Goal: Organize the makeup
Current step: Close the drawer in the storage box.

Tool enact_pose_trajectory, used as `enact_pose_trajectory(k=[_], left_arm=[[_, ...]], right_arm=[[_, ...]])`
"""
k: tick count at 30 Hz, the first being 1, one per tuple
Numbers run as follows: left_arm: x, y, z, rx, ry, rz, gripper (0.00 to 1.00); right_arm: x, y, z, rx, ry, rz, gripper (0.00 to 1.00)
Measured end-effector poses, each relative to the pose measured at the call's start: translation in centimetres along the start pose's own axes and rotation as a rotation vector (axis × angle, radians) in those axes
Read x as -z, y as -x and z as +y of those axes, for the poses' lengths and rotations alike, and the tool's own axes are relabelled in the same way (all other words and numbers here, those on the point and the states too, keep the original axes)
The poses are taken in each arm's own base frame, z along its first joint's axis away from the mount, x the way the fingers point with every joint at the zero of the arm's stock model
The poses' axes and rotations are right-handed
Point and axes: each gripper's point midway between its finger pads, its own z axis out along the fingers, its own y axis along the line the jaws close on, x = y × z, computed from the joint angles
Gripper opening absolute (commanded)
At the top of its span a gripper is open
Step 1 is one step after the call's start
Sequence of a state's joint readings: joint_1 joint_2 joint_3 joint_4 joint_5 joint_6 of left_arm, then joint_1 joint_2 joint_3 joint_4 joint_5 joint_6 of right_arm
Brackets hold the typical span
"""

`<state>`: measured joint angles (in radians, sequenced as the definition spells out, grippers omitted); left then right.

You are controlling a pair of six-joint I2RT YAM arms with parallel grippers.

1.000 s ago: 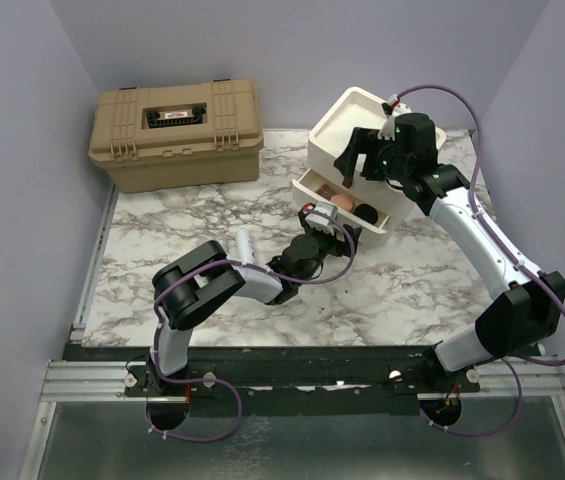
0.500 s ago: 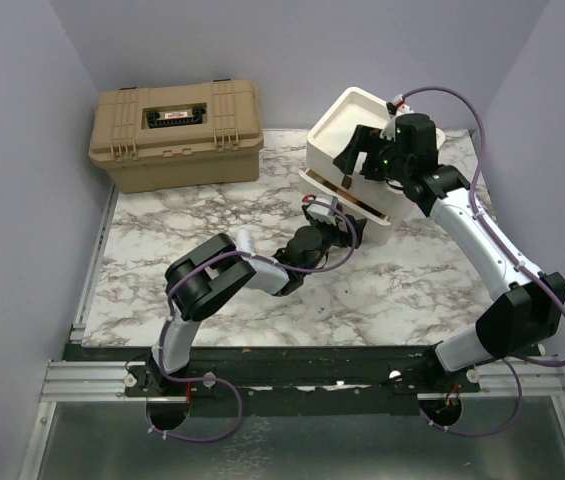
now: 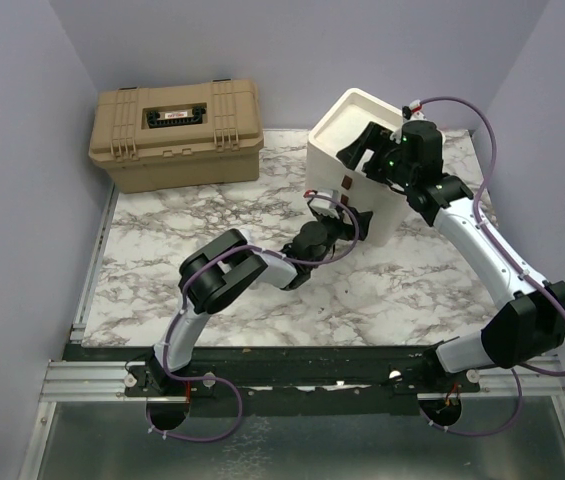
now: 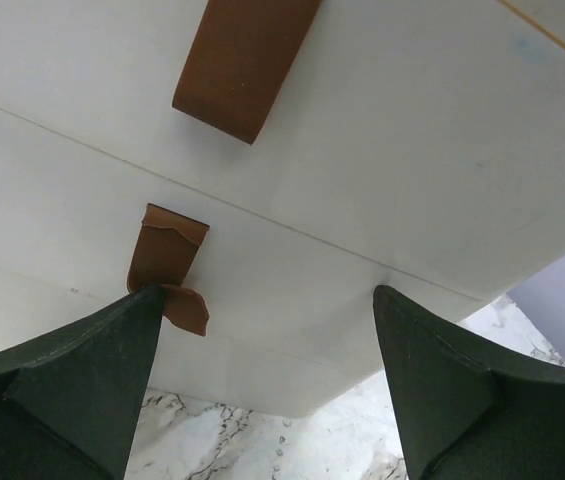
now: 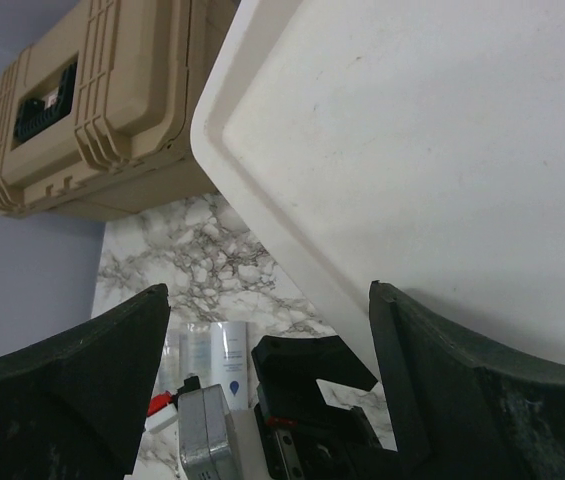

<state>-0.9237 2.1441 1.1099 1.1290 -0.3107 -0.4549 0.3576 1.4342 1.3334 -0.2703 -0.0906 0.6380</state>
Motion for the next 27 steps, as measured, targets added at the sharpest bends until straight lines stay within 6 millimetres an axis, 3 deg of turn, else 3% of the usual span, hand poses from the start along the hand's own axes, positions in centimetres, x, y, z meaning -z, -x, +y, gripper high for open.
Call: enact_pose_trajectory(k=[10, 13, 20, 27], left_arm=[[-0.2, -0.1, -0.1, 0.009, -0.023, 0.003, 0.88], [0.5, -0.4, 0.2, -0.005, -0.037, 0.025, 0.9], [2.4, -1.4, 0.0, -0.034, -0.093, 0.094, 0.9], [3.3, -0.1, -0.4, -0.014, -0.141, 0.108, 0.91]], right_arm=[[0.2, 0.6, 0.3, -0.044, 0.002, -0.027, 0.86], [0.5, -0.2, 0.9, -0.05, 0.02, 0.007, 0.86], [0.3, -3.9, -0.3, 0.003, -0.008, 0.162, 0.86], [0.6, -4.3, -0.7, 0.092, -0.029, 0.211, 0.86]])
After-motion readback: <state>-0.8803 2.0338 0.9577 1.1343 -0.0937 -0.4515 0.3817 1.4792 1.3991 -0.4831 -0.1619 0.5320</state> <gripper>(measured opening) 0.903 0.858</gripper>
